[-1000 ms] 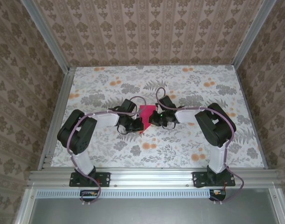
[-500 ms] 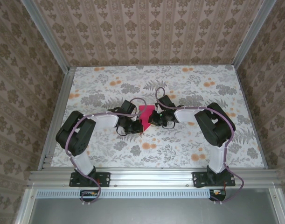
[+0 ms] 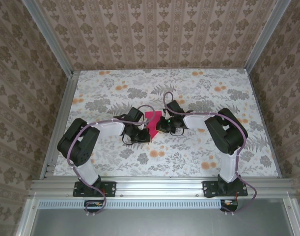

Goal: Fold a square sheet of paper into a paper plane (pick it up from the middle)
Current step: Third fold the triangle at the center of the table.

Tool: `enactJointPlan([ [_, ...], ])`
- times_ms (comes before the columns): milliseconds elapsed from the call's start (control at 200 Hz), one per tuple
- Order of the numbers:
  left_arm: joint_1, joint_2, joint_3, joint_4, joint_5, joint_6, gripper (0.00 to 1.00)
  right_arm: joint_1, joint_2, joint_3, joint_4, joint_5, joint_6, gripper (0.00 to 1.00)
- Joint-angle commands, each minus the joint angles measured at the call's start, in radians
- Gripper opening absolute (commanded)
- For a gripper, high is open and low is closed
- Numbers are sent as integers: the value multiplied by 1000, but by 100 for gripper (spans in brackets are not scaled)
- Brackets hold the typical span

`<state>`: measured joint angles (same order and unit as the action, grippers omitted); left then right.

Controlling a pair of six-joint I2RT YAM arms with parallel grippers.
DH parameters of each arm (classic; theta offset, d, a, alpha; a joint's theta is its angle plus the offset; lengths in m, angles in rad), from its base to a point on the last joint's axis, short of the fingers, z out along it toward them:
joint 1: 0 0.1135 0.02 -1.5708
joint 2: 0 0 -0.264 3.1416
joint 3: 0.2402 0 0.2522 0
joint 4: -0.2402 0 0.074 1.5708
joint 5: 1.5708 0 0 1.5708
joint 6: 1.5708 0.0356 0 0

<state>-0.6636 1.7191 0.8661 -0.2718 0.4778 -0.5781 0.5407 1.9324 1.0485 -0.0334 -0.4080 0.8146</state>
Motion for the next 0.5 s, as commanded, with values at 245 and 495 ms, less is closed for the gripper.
enactJointPlan([
  [245, -26, -22, -32, -220, -48, 32, 1, -10, 38, 1, -92, 110, 8, 10],
  [495, 9, -134, 58, -211, -96, 10, 13, -10, -118, 17, -54, 46, -6, 21],
])
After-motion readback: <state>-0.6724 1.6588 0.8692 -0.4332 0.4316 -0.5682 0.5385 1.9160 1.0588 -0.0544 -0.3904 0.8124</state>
